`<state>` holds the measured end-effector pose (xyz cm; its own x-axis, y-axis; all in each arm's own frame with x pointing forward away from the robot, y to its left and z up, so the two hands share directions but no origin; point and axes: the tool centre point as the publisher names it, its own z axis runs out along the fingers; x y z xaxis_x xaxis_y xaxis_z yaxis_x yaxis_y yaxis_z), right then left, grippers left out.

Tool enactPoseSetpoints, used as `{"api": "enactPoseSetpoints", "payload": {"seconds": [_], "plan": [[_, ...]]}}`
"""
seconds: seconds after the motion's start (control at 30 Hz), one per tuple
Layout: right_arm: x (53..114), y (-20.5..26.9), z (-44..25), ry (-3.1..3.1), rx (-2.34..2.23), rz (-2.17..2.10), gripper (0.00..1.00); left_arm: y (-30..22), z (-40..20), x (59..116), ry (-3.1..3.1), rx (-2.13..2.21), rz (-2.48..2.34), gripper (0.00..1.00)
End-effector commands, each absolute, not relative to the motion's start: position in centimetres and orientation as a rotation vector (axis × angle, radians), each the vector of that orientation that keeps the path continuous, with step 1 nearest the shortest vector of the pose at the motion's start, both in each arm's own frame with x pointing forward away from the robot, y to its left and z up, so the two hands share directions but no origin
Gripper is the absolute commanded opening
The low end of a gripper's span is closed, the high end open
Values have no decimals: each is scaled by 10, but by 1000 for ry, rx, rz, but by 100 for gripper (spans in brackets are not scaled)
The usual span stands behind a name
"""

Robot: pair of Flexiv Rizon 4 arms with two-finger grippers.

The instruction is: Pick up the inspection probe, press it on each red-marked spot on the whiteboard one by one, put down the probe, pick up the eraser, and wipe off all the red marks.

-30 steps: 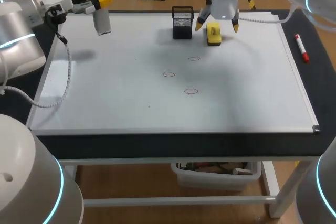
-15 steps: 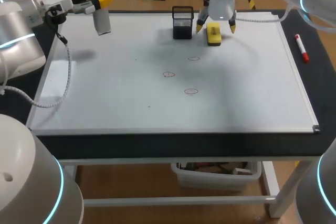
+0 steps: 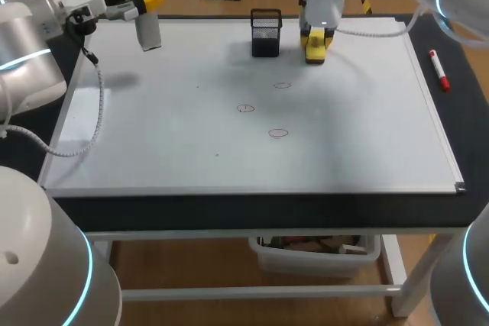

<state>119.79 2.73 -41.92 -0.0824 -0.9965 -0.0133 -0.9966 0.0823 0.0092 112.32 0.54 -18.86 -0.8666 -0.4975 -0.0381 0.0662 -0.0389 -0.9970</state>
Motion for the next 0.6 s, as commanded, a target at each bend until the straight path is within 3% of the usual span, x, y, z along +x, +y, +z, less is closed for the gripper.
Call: {"api": "enactPoseSetpoints", "payload": {"seconds": [0.03,0.6], "plan": [[1186,19,-396,2304,-2112,-1,0,4,-188,1122,1848,-456,-1959,0],[1151,-36,-379,2452,-1952,-51,0,4,-188,1122,1848,-456,-1959,0]]}}
